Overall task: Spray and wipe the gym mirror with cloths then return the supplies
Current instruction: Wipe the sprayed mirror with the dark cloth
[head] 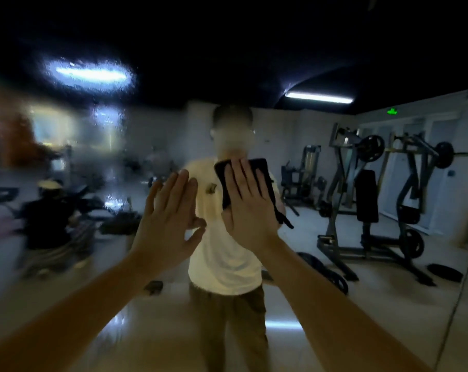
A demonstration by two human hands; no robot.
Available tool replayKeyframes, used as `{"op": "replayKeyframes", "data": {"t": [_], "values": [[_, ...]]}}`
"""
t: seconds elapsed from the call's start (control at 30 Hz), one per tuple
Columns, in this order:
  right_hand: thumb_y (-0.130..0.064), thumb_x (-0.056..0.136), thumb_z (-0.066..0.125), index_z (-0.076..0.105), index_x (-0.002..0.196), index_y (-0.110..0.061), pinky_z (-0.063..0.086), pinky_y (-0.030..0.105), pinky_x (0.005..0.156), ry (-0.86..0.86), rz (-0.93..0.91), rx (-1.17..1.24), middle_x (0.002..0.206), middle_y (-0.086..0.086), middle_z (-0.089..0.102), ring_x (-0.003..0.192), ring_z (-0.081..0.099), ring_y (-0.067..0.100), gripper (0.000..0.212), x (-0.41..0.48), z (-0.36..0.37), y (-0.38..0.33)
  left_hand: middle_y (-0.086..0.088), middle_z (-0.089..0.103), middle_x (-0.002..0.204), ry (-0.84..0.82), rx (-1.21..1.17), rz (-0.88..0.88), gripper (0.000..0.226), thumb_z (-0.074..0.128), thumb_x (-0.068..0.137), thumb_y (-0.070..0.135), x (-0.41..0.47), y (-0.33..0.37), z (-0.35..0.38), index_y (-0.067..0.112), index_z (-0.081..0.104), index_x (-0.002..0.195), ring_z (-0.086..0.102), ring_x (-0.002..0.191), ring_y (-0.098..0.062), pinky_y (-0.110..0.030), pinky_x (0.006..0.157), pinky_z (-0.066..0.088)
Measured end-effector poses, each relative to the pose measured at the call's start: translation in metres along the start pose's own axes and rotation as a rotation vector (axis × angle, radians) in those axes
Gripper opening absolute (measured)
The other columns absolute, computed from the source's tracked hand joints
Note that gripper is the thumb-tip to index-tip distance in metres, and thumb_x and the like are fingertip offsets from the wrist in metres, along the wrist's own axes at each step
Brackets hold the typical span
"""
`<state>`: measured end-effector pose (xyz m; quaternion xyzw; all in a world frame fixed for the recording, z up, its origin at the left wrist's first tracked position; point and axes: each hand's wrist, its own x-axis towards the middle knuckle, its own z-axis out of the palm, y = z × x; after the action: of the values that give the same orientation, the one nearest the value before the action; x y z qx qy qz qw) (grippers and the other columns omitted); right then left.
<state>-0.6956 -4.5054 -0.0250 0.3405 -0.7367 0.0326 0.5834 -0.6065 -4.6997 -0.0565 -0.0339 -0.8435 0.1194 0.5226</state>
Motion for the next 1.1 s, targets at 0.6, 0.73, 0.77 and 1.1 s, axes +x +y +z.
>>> {"op": "replayKeyframes", "data": {"t": [0.6,0.73,0.77,1.1], "values": [[-0.026,0.092,0.030,0.013,0.163,0.000,0.011,0.053,0.128,0.182,0.670,-0.155,0.170,0.020,0.012,0.158,0.011,0.034,0.077,0.079,-0.051,0.144,-0.022,0.007,0.172,0.247,0.078,0.016,0.085,0.019,0.106,0.060,0.150,-0.049,-0.016,-0.002,0.011,0.164,0.004,0.161,-0.034,-0.058,0.127,0.016],[-0.035,0.094,0.023,0.008,0.163,-0.001,0.010,0.052,0.128,0.161,0.572,-0.185,0.171,0.020,0.005,0.159,0.004,0.033,0.079,0.124,-0.048,0.090,-0.023,0.010,0.172,0.292,0.072,0.030,0.084,0.020,0.107,0.059,0.150,-0.050,-0.014,-0.003,0.014,0.163,0.007,0.161,-0.035,-0.058,0.127,0.018],[-0.038,0.095,0.022,0.004,0.163,-0.002,0.010,0.052,0.129,0.142,0.529,-0.203,0.172,0.019,0.001,0.159,0.000,0.033,0.080,0.134,-0.047,0.077,-0.023,0.009,0.172,0.292,0.071,0.033,0.084,0.019,0.107,0.059,0.151,-0.050,-0.014,-0.003,0.014,0.163,0.007,0.161,-0.035,-0.058,0.127,0.018],[-0.040,0.097,0.031,0.013,0.163,-0.009,0.007,0.048,0.129,-0.021,-0.176,-0.373,0.172,0.012,0.011,0.159,0.008,0.027,0.075,0.128,-0.051,0.097,-0.023,0.009,0.172,0.327,0.060,0.061,0.083,0.017,0.108,0.058,0.149,-0.051,-0.013,-0.004,0.013,0.163,0.008,0.161,-0.035,-0.058,0.128,0.017]]}}
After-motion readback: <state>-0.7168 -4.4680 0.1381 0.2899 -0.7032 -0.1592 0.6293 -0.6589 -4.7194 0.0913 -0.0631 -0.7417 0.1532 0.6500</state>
